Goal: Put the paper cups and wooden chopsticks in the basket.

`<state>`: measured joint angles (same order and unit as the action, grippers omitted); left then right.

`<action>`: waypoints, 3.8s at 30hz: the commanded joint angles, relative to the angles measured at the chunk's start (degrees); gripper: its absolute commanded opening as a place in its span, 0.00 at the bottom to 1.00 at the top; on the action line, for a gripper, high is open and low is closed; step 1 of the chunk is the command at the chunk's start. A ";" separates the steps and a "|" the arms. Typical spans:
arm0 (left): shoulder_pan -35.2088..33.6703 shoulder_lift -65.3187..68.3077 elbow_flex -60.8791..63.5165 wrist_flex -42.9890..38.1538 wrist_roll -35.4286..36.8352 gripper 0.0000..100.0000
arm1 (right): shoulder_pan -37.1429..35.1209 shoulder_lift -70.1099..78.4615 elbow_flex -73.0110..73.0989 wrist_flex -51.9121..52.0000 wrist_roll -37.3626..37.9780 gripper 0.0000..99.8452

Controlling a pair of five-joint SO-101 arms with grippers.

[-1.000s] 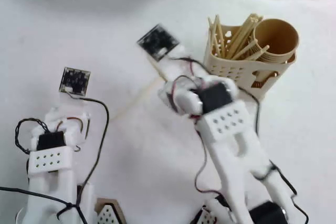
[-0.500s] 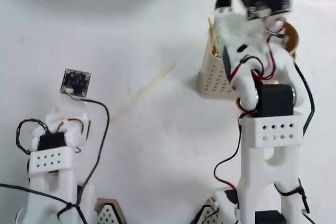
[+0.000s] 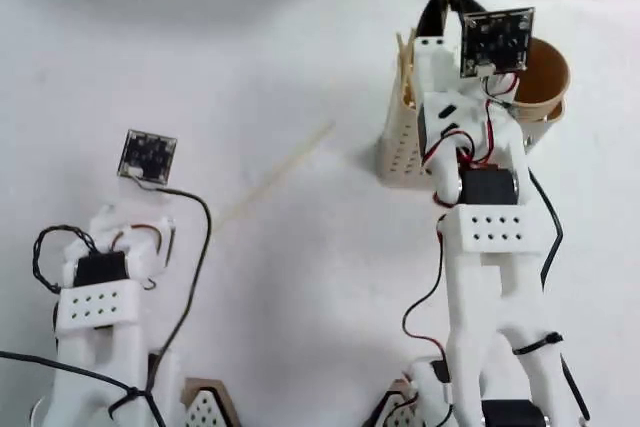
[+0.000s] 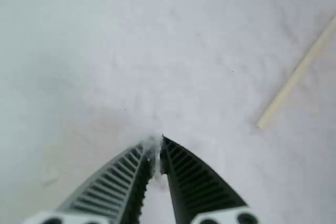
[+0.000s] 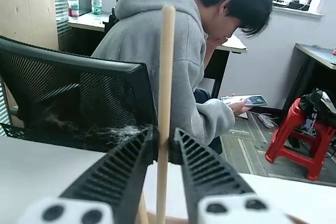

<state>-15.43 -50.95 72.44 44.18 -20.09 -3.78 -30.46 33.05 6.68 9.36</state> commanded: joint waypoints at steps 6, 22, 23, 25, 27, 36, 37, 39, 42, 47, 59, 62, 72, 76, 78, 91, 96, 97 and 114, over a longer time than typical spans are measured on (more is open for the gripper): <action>0.84 -1.19 -0.26 -3.34 0.18 0.04 | 0.40 -9.27 -9.23 17.01 -0.53 0.07; 16.84 3.91 -29.71 11.96 0.26 0.04 | 3.12 -32.31 10.64 53.76 -11.69 0.02; 18.07 6.20 -31.56 12.75 0.26 0.04 | 3.12 -33.45 13.89 51.30 -11.87 0.02; 20.00 11.65 -35.16 13.89 0.18 0.04 | 3.30 -36.00 20.22 46.29 -11.87 0.02; 21.41 18.07 -38.51 13.98 -0.18 0.04 | 5.49 -39.08 24.97 41.54 -11.96 0.02; 26.95 50.33 -56.70 17.58 -9.93 0.13 | 6.99 -49.27 34.55 36.26 -11.96 0.02; 26.95 53.85 -59.87 18.81 -9.14 0.16 | 6.64 -49.89 34.90 36.26 -11.96 0.02; 27.03 60.35 -66.55 22.42 -8.26 0.21 | 6.46 -50.68 35.34 36.26 -11.96 0.02; 27.03 69.67 -77.45 28.13 -8.09 0.21 | 6.55 -50.86 35.34 36.26 -11.96 0.02; 27.03 83.82 -95.82 37.71 -8.00 0.20 | 6.46 -50.95 35.34 36.26 -11.96 0.02; 27.03 112.57 -136.18 55.30 -8.00 0.19 | 6.81 -50.95 35.34 36.26 -11.52 0.02; 27.03 118.46 -143.12 57.14 -8.26 0.13 | 6.81 -50.95 35.34 36.26 -11.52 0.02; 27.74 121.89 -148.57 58.20 -8.26 0.02 | 6.81 -50.95 35.34 36.26 -11.52 0.02; 27.91 118.99 -149.71 58.20 -8.26 0.02 | 6.81 -50.95 35.34 36.26 -11.52 0.02; 27.91 116.00 -149.89 58.20 -8.09 0.02 | 6.81 -50.95 35.34 36.26 -11.52 0.02; 28.00 90.95 -143.47 58.29 -8.00 0.02 | 6.90 -50.68 35.43 36.18 -11.87 0.02; 28.09 77.76 -135.03 58.20 -8.00 0.02 | 6.90 -50.59 35.43 36.26 -11.96 0.02; 28.70 75.12 -133.98 58.11 -8.00 0.02 | 6.90 -50.59 35.43 36.26 -11.96 0.02; 43.03 56.04 -132.31 36.40 6.77 0.02 | 6.90 -50.95 36.84 36.00 -11.96 0.02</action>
<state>26.15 7.69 -59.96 87.60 -16.84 2.90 -80.66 70.24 44.04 -2.24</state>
